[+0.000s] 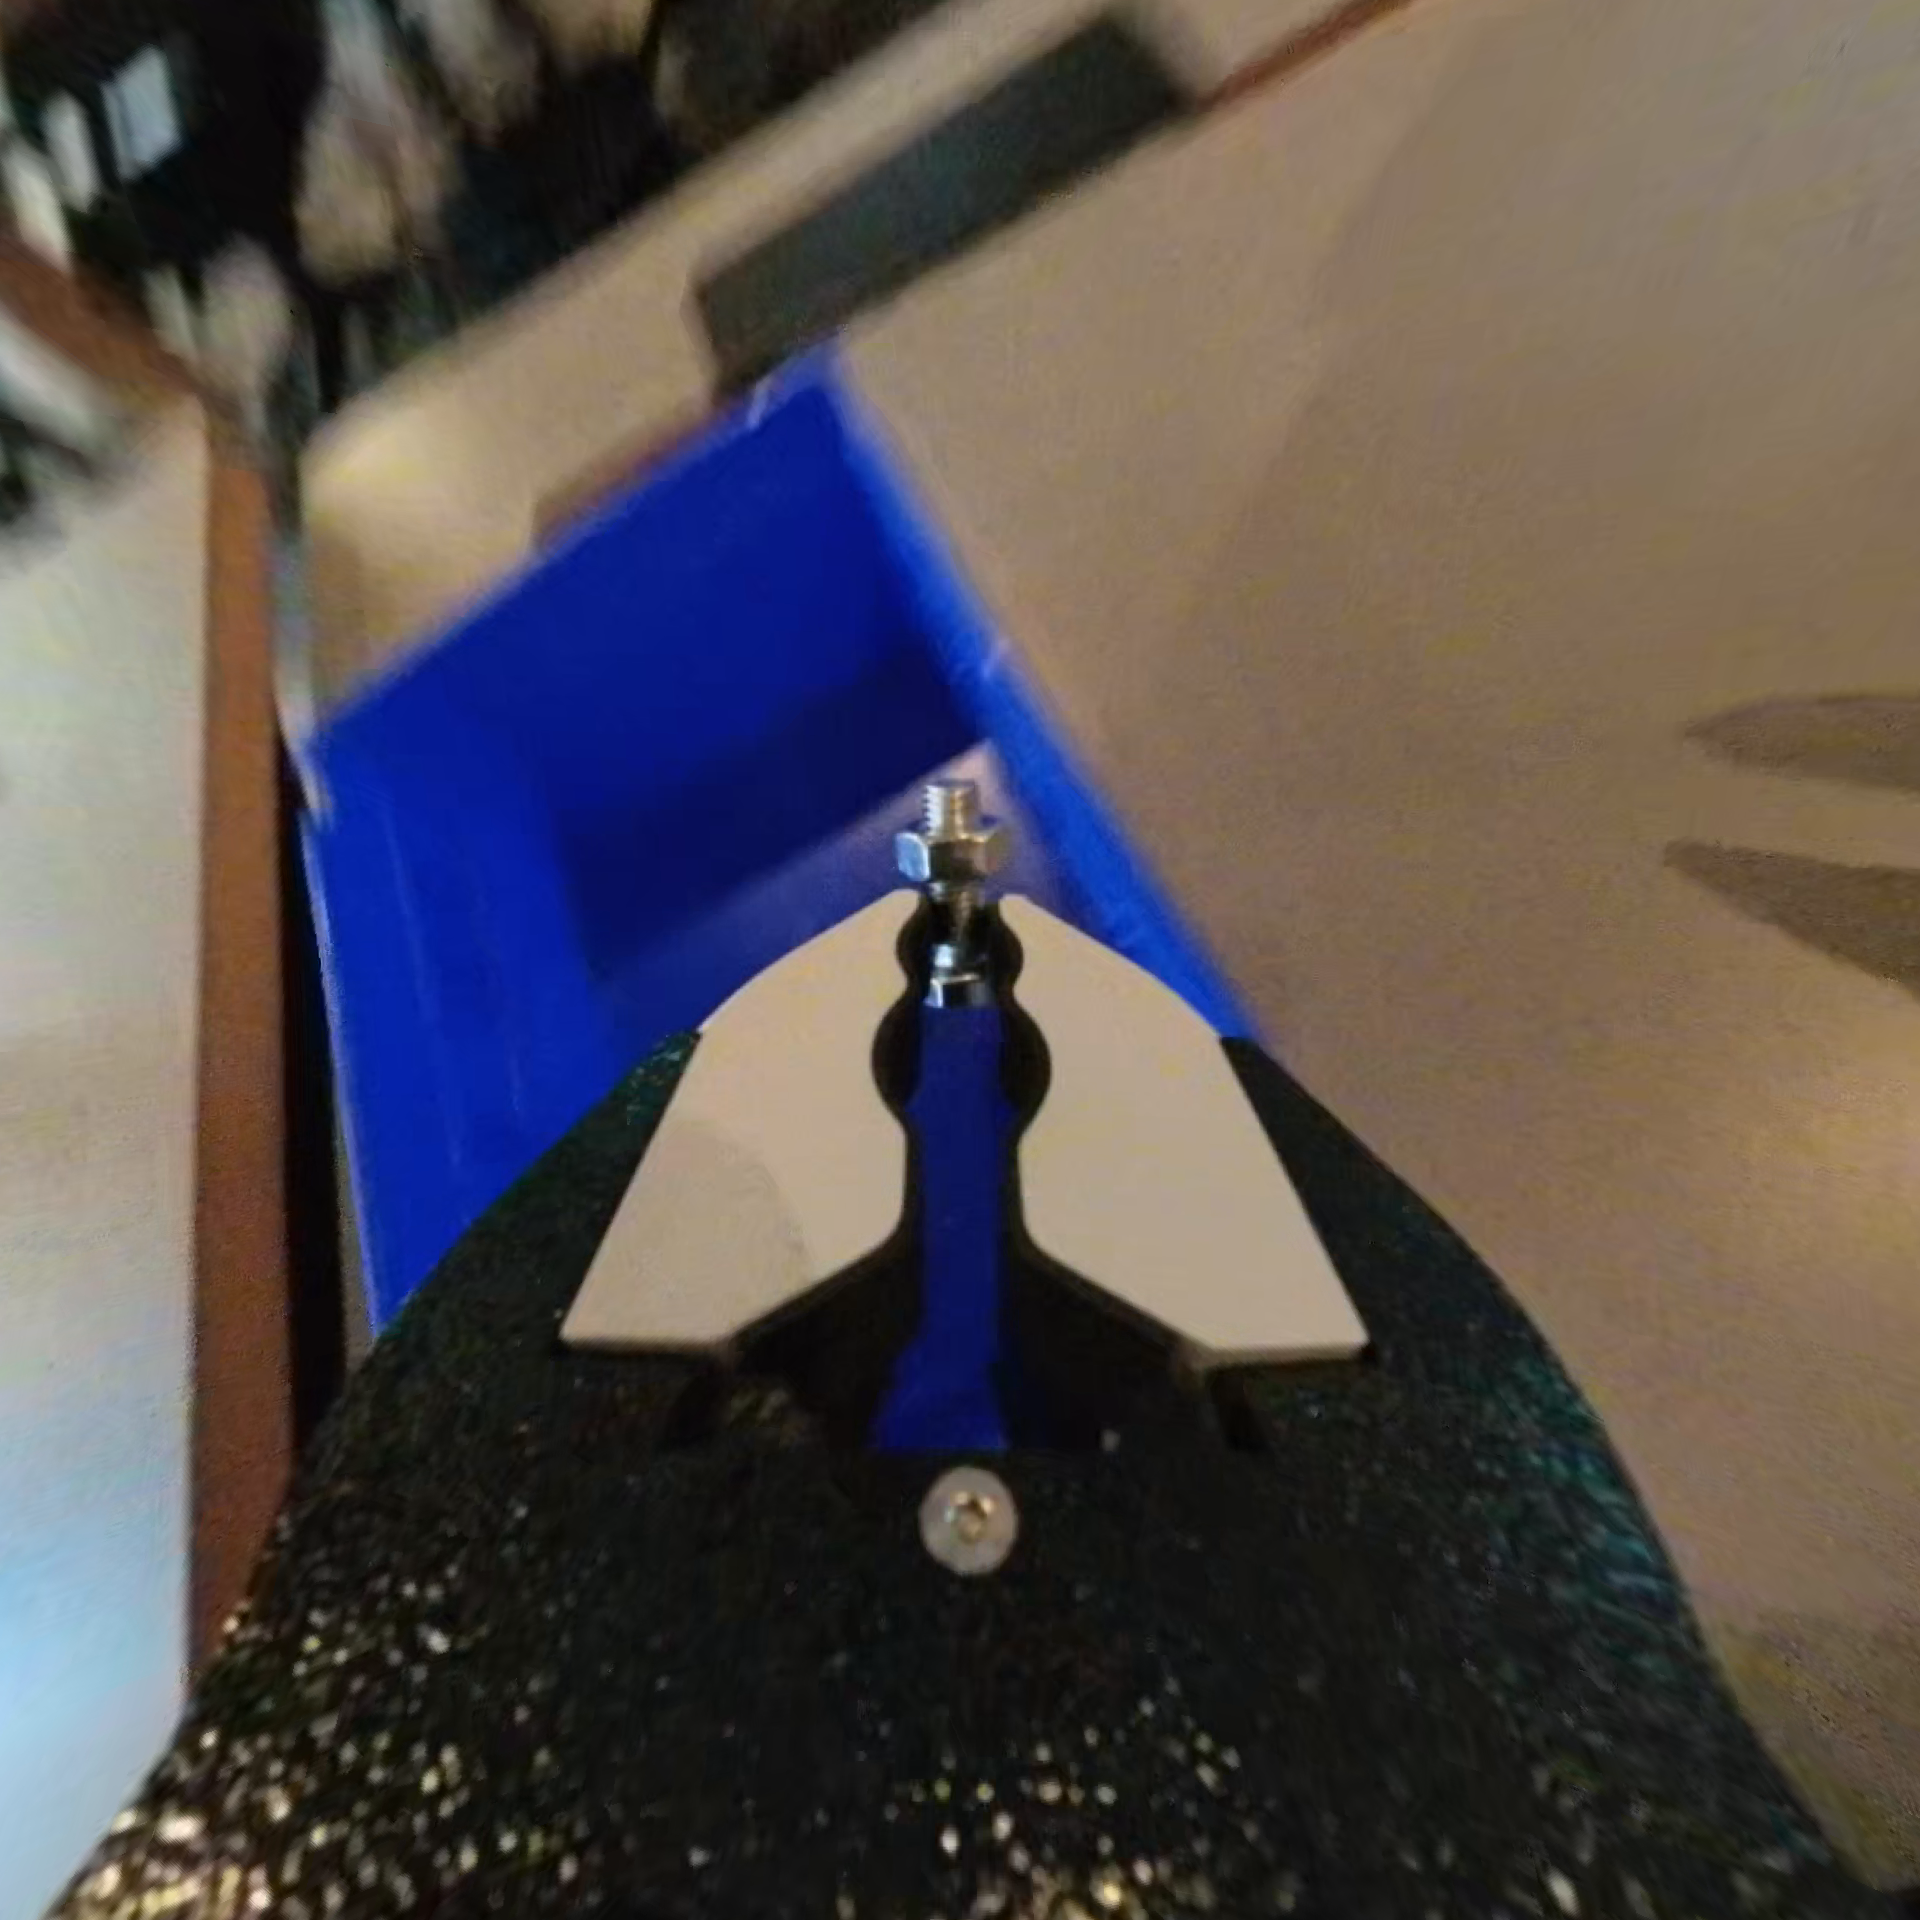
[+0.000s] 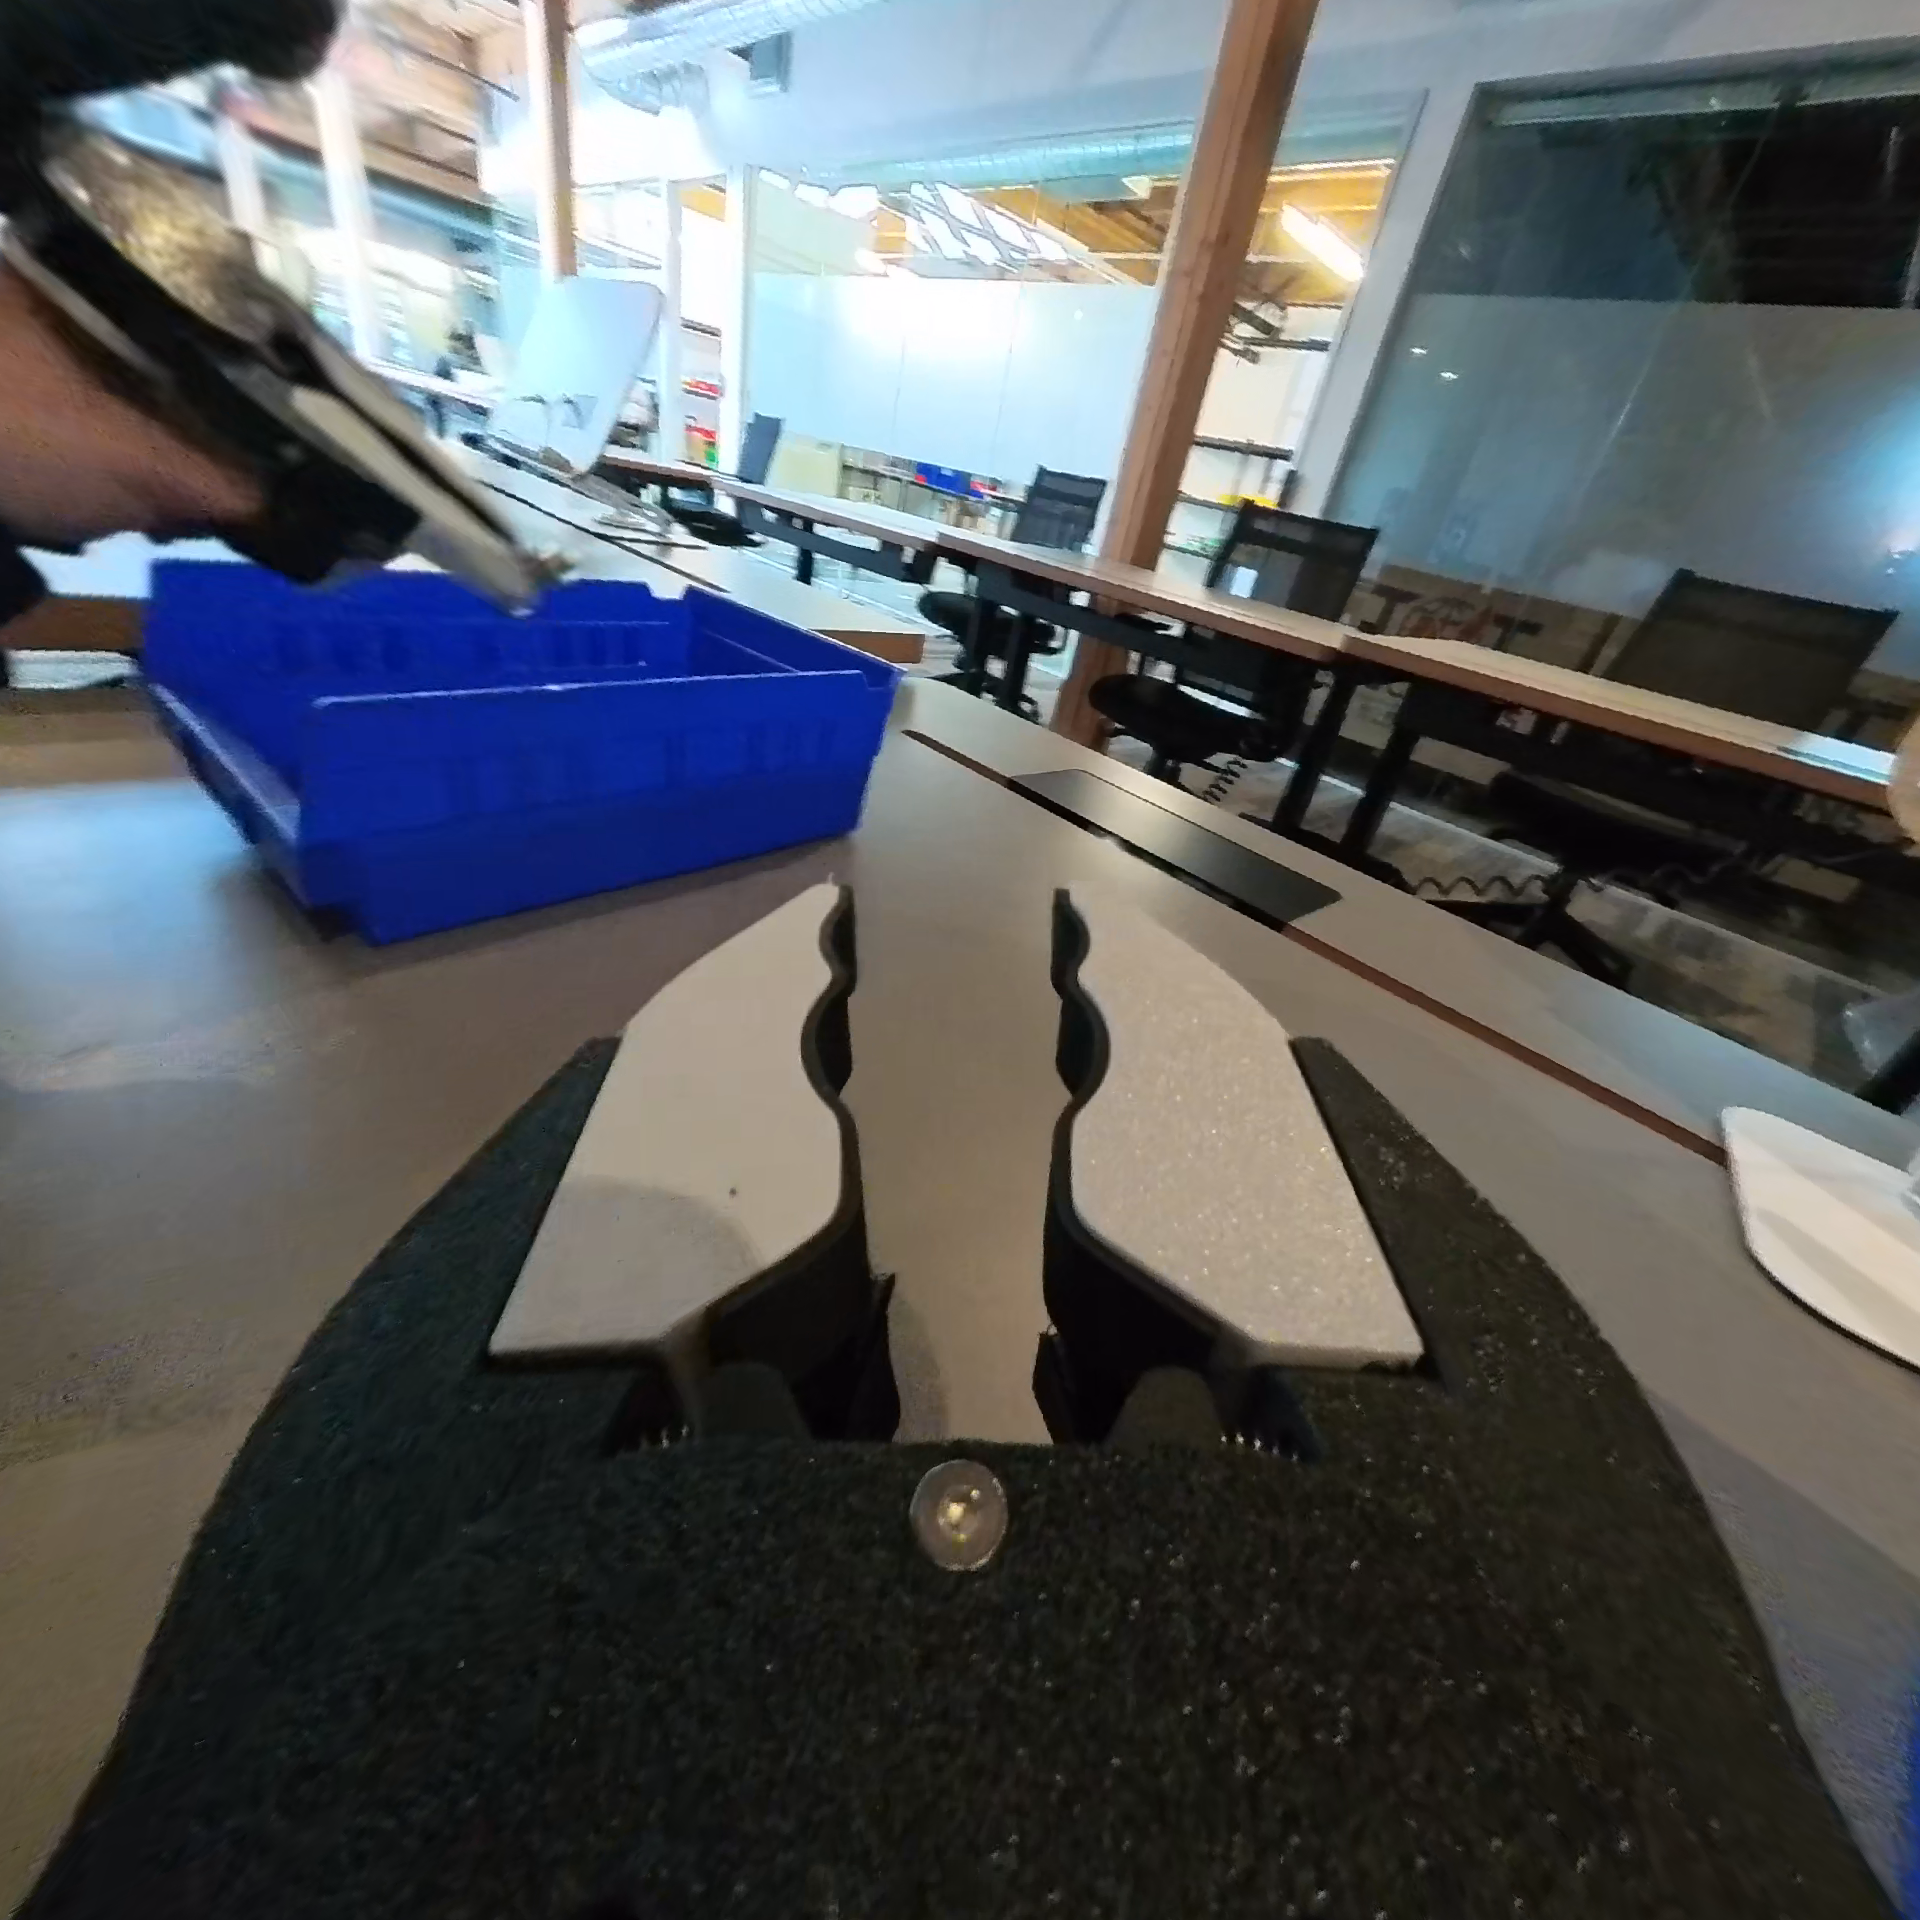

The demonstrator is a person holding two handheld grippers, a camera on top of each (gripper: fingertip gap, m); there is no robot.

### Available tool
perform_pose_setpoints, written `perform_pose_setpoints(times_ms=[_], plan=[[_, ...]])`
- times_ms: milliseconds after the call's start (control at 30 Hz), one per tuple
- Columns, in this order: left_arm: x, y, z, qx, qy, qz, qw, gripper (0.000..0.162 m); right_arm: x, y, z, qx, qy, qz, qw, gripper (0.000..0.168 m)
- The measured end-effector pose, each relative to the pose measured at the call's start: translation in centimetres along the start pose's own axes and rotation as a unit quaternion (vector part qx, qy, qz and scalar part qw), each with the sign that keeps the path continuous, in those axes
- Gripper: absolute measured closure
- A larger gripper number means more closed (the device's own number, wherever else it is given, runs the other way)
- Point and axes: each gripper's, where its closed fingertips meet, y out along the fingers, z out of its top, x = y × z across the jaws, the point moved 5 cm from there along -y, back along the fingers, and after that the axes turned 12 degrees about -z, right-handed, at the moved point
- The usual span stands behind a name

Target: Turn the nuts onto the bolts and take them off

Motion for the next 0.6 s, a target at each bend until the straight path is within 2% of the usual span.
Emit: perform_pose_setpoints(times_ms=[67, 133, 233, 367, 533, 600], plan=[[4.1, -0.1, 2.7, 0.063, 0.131, -0.034, 0.989, 0.153, -1.0, 0.1, 0.1, 0.003, 0.024, 0.05, 0.998, 0.135], [8.6, 0.7, 4.3, 0.106, 0.236, -0.073, 0.963, 0.153, -1.8, 0.4, 0.2, -0.002, 0.065, 0.093, 0.994, 0.136], [14.5, 2.6, 5.2, 0.156, 0.324, -0.149, 0.921, 0.153, -2.7, 0.7, 0.6, 0.001, 0.124, 0.141, 0.982, 0.134], [18.5, 4.0, 5.3, 0.176, 0.367, -0.217, 0.887, 0.153, -3.3, 0.7, 0.3, -0.001, 0.133, 0.163, 0.978, 0.137], [19.5, 4.2, 5.1, 0.191, 0.374, -0.248, 0.873, 0.153, -3.6, 0.9, -0.5, -0.026, 0.102, 0.162, 0.981, 0.139], [19.6, 4.4, 4.9, 0.187, 0.377, -0.248, 0.873, 0.153, -3.9, 0.8, -0.6, -0.032, 0.098, 0.174, 0.979, 0.148]])
